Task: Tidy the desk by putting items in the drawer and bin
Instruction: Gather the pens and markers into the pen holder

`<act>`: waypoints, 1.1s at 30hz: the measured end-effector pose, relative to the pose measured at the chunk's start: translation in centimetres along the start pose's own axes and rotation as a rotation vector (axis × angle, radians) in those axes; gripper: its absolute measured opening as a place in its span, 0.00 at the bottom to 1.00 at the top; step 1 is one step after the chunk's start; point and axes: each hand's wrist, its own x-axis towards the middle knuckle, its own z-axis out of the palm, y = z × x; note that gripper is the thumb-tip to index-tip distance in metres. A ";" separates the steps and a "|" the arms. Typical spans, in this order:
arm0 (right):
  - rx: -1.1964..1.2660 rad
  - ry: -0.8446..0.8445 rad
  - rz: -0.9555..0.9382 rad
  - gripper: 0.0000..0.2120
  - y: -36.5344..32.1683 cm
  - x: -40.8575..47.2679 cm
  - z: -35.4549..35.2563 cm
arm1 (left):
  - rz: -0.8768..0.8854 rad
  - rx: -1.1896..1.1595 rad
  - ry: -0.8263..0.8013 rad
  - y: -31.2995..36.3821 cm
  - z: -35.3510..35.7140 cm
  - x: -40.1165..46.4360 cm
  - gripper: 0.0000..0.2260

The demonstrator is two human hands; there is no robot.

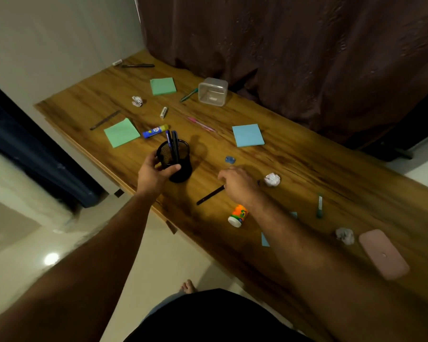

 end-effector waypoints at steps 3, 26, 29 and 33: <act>-0.106 -0.061 -0.026 0.18 -0.5 0.5 0.6 | 0.011 0.003 -0.029 -0.1 -0.2 0.5 0.33; 0.261 0.233 -0.218 0.09 -10.3 2.4 -3.5 | -0.141 -0.144 -0.180 1.9 -3.8 -2.8 0.24; 0.044 0.307 -0.416 0.08 -11.9 2.4 -3.3 | -0.228 -0.219 -0.386 3.3 -4.2 -2.7 0.28; 0.009 0.356 -0.541 0.05 -13.1 2.4 -2.8 | -0.281 -0.273 -0.504 4.3 -5.2 -2.4 0.19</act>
